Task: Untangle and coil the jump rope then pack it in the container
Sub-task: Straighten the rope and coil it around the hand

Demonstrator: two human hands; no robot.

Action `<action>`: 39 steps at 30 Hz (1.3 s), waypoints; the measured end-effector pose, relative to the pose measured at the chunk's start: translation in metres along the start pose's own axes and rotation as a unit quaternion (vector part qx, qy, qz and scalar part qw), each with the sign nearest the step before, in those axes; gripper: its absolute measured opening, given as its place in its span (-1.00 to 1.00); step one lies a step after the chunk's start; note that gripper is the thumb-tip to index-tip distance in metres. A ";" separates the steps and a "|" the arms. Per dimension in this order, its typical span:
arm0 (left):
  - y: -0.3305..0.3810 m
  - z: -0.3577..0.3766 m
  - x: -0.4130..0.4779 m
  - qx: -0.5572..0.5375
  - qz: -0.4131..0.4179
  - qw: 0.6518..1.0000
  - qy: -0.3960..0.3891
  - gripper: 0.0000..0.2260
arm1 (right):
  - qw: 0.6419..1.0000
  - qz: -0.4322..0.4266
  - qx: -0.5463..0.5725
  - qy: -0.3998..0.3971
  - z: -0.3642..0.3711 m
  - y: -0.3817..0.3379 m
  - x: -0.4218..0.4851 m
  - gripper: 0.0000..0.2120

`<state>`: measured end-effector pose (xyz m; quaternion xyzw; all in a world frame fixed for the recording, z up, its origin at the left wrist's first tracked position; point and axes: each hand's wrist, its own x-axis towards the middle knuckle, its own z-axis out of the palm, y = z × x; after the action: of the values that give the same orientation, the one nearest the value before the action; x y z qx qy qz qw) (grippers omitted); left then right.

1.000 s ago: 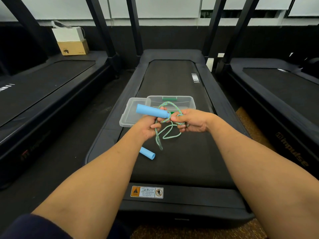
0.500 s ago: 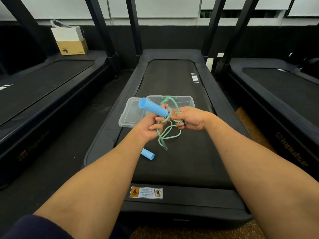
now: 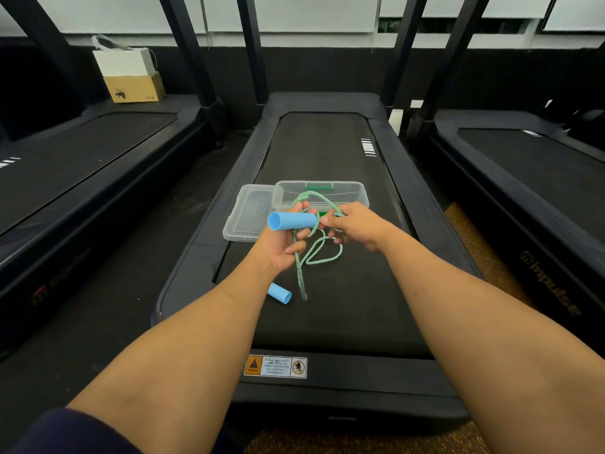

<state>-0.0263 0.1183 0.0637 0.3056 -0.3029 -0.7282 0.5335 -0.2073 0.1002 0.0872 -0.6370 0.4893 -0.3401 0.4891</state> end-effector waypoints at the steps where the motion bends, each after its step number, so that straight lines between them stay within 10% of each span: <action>1: 0.001 -0.001 0.001 0.005 0.002 1.000 -0.003 -0.85 | 0.999 0.012 0.037 -0.008 -0.001 0.001 0.001 -0.91; 6: 0.002 0.001 0.000 0.017 -0.001 1.000 -0.002 -0.85 | 0.982 0.041 0.181 -0.019 -0.001 0.008 0.001 -0.92; 19: 0.014 -0.022 -0.002 -0.060 -0.002 0.998 -0.002 -0.89 | 0.949 0.134 -0.206 0.197 -0.032 0.058 0.001 -0.92; 30: 0.001 -0.027 -0.004 -0.030 -0.026 0.998 0.052 -0.87 | 0.913 0.195 -0.085 0.347 -0.035 0.072 -0.015 -0.85; 36: 0.000 -0.023 -0.007 0.000 -0.023 0.998 0.064 -0.79 | 0.927 0.122 -0.026 0.354 -0.034 0.056 -0.011 -0.36; 39: -0.003 -0.021 -0.007 0.002 -0.030 0.997 0.065 -0.73 | 0.940 0.064 -0.009 0.336 -0.026 0.038 -0.009 -0.65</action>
<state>-0.0097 0.1236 0.0493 0.3628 -0.2598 -0.7216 0.5293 -0.2449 0.0993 0.0585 -0.4573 0.6680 -0.4975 0.3116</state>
